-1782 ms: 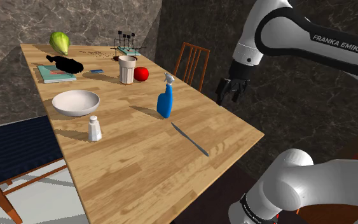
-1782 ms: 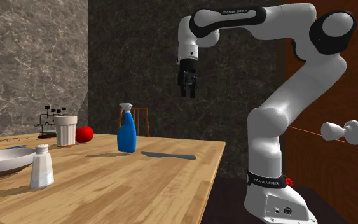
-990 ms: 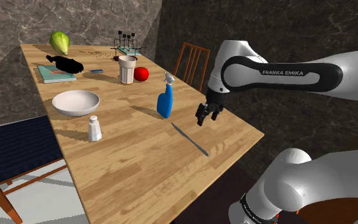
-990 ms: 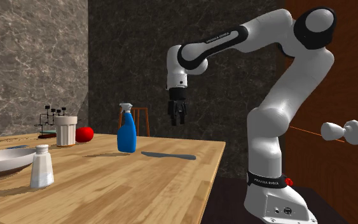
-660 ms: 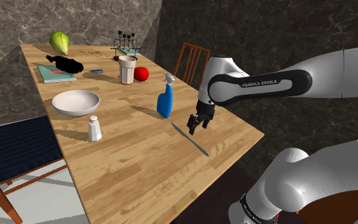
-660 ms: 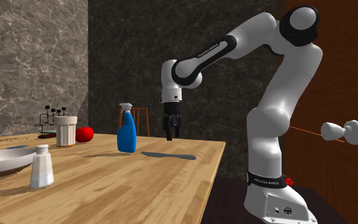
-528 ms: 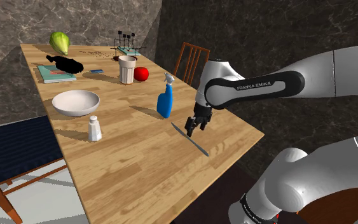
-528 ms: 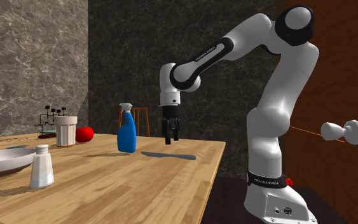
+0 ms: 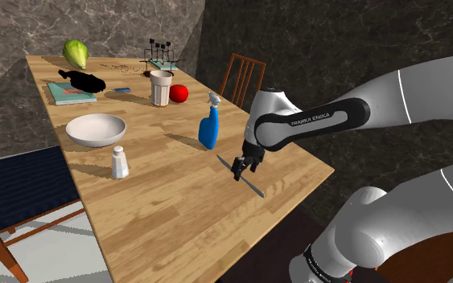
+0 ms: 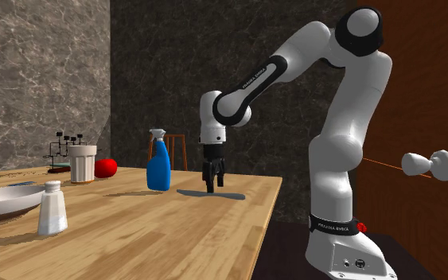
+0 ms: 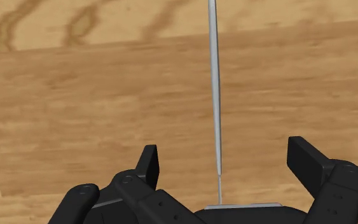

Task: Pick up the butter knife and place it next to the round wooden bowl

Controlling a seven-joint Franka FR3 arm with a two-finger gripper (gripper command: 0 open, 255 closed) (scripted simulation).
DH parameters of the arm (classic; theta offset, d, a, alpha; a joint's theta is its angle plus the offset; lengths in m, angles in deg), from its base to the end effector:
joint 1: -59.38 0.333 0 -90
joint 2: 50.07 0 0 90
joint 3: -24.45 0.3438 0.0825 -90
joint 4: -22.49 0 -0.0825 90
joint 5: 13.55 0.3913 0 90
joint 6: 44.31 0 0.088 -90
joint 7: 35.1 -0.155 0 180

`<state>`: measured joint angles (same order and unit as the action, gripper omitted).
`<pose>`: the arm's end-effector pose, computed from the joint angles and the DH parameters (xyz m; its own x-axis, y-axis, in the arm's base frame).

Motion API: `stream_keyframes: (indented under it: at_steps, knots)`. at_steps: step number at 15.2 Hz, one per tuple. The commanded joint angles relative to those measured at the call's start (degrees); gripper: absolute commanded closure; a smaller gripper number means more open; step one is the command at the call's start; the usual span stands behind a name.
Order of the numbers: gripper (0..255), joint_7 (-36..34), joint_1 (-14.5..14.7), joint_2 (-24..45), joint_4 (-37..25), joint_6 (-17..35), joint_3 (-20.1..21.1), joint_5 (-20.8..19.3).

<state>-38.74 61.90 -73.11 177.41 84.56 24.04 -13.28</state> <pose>0.3673 0.0141 0.3225 0.9982 -0.0290 -0.0528 -0.0292 -0.9996 -0.0030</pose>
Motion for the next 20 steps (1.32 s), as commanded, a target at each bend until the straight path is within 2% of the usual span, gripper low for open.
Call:
stream_keyframes:
  at_steps: [1, 6, 7, 16, 20]
  knots:
    - [0, -0.03, 0.02, 0.16, 0.15, 0.35, 0.02, 0.02]
    - [0, -0.03, 0.02, 0.15, 0.15, 0.34, 0.02, 0.02]
    - [255, -0.03, 0.02, 0.15, 0.15, 0.34, 0.02, 0.02]
    - [255, -0.03, 0.02, 0.15, 0.15, 0.34, 0.02, 0.02]
    - [255, -0.06, 0.01, -2.04, -1.48, -3.48, 0.04, -0.01]
